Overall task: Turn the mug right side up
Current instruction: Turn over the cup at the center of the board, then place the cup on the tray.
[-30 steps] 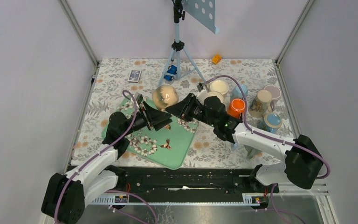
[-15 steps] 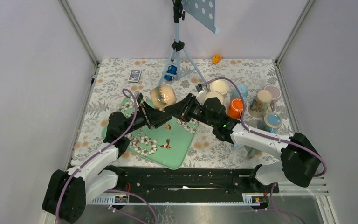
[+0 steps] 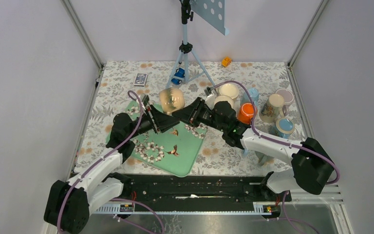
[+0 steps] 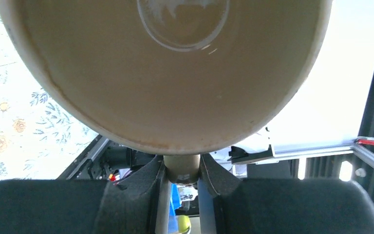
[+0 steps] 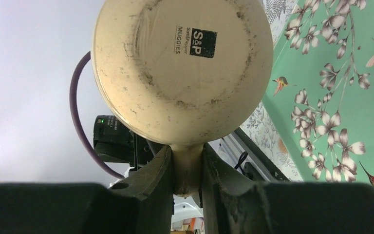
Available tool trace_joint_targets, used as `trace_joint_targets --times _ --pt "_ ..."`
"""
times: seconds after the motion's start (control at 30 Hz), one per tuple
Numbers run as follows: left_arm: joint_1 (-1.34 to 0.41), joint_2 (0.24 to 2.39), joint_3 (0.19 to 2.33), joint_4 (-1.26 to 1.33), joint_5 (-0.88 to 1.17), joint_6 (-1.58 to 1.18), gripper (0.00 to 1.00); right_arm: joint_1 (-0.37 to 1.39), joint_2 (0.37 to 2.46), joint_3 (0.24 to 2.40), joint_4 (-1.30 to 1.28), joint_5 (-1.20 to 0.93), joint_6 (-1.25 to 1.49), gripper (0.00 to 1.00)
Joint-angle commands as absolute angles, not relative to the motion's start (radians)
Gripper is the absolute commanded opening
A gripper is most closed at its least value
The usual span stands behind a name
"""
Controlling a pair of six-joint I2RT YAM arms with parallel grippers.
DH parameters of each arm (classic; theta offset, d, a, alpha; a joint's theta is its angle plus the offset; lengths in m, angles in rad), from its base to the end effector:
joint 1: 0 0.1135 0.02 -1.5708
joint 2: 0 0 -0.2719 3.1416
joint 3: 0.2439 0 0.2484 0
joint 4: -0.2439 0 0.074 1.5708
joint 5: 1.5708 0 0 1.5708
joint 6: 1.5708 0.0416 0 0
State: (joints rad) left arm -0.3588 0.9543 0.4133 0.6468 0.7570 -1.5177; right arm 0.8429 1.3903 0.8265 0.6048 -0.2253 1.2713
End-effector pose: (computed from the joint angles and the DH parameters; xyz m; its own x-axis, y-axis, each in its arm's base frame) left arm 0.1809 -0.0984 0.2736 -0.8882 -0.4421 -0.1252 0.1462 -0.0136 -0.9892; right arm 0.2069 0.2462 0.3076 -0.8292 0.4694 -0.3035 -0.2846 0.1129 0.9520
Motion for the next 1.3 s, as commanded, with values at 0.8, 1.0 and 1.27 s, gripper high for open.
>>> trace_joint_targets --times 0.8,1.0,1.27 --pt "-0.354 0.877 0.852 -0.386 0.273 -0.774 0.00 0.852 1.289 0.824 0.373 -0.216 1.077 0.98" --pt "-0.369 0.969 0.928 -0.565 0.052 -0.670 0.00 0.852 1.162 0.811 0.131 -0.159 0.935 1.00" --pt "-0.370 1.092 0.934 -0.601 -0.181 -0.648 0.00 0.853 1.013 0.815 -0.133 -0.128 0.816 1.00"
